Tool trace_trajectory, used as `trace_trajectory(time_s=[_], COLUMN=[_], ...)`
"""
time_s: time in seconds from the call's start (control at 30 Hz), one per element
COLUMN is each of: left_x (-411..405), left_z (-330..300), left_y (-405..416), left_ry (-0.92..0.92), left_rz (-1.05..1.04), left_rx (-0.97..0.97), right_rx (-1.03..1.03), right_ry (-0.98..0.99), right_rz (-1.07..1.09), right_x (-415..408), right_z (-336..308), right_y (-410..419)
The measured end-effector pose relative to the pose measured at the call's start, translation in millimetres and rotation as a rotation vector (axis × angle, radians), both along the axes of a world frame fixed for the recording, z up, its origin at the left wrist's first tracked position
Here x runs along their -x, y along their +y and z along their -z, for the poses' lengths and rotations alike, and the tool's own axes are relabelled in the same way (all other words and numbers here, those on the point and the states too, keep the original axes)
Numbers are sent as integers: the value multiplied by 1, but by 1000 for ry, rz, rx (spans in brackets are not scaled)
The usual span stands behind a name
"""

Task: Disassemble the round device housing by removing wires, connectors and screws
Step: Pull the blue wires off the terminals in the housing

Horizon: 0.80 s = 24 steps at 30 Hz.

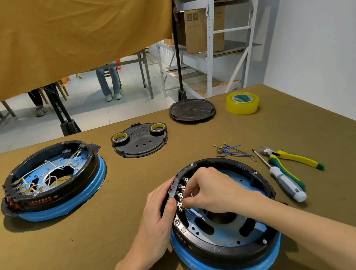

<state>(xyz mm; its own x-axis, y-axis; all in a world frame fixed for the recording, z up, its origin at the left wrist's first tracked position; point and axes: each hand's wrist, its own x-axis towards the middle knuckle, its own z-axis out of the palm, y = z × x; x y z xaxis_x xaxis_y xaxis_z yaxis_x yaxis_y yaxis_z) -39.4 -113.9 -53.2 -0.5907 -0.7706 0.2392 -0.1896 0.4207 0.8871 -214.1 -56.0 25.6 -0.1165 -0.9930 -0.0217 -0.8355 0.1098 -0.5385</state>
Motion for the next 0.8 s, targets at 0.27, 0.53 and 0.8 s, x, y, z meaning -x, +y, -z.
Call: trace_trajectory(time_s=[0.27, 0.53, 0.8], left_x=[0, 1, 0], left_z=[1, 5, 3], left_y=[0, -3, -2], left_ry=[5, 9, 14], left_rz=[7, -5, 5], left_rx=[14, 20, 16], right_rx=[10, 116, 94], right_ry=[35, 88, 72], right_rz=[-109, -136, -125], right_x=[3, 4, 7], right_z=[0, 9, 10], right_y=[-2, 8, 7])
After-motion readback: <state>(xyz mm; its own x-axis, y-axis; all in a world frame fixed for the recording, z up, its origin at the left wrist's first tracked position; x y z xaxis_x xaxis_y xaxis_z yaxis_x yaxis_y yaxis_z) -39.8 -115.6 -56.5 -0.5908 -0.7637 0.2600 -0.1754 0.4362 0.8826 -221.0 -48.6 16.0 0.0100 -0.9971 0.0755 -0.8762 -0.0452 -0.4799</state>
